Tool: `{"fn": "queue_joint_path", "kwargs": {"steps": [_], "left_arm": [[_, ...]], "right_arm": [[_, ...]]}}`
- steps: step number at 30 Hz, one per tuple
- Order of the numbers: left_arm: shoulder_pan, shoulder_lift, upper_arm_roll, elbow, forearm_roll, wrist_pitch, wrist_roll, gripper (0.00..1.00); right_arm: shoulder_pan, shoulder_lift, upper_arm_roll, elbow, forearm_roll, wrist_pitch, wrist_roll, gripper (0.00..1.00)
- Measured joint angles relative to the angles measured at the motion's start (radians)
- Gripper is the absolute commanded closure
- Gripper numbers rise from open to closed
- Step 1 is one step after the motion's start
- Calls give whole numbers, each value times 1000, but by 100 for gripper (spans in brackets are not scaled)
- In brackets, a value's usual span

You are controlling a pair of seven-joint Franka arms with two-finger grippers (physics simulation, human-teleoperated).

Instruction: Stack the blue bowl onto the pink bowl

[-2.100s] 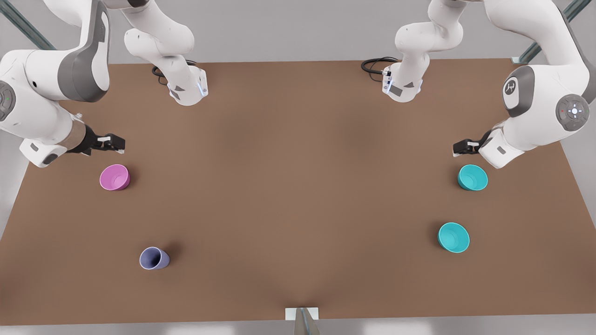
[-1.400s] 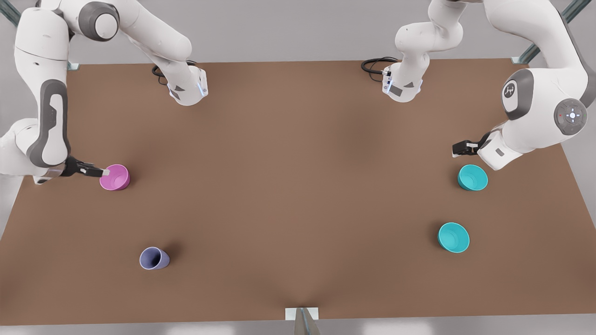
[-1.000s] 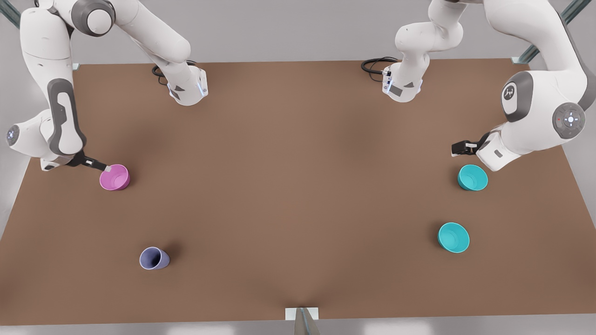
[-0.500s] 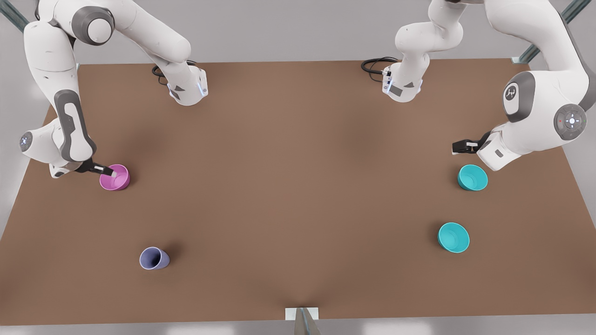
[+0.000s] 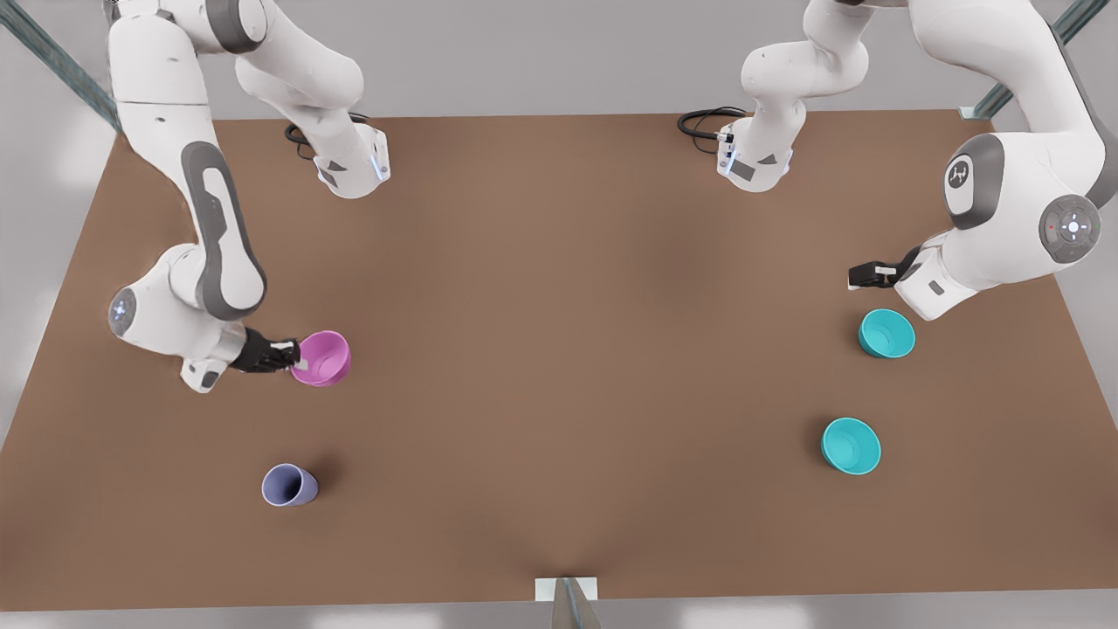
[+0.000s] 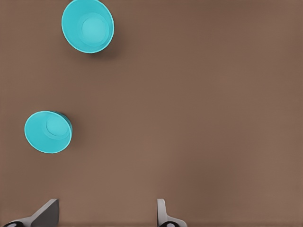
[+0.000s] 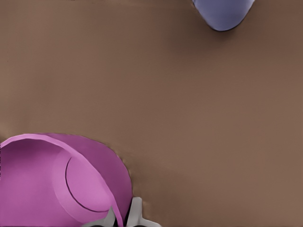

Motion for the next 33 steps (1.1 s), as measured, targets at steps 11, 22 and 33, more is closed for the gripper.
{"fn": "queue_joint_path", "kwargs": {"steps": [11, 22, 33], "left_arm": [[-2, 1, -1, 0, 0, 0, 0, 0], [21, 38, 1, 33, -1, -6, -11, 0], [577, 434, 23, -45, -76, 405, 269, 0]], "right_arm": [[643, 564, -103, 718, 20, 18, 632, 79], [735, 679, -144, 825, -17, 131, 1181, 0], [48, 300, -130, 864, -294, -536, 1114, 0]]}}
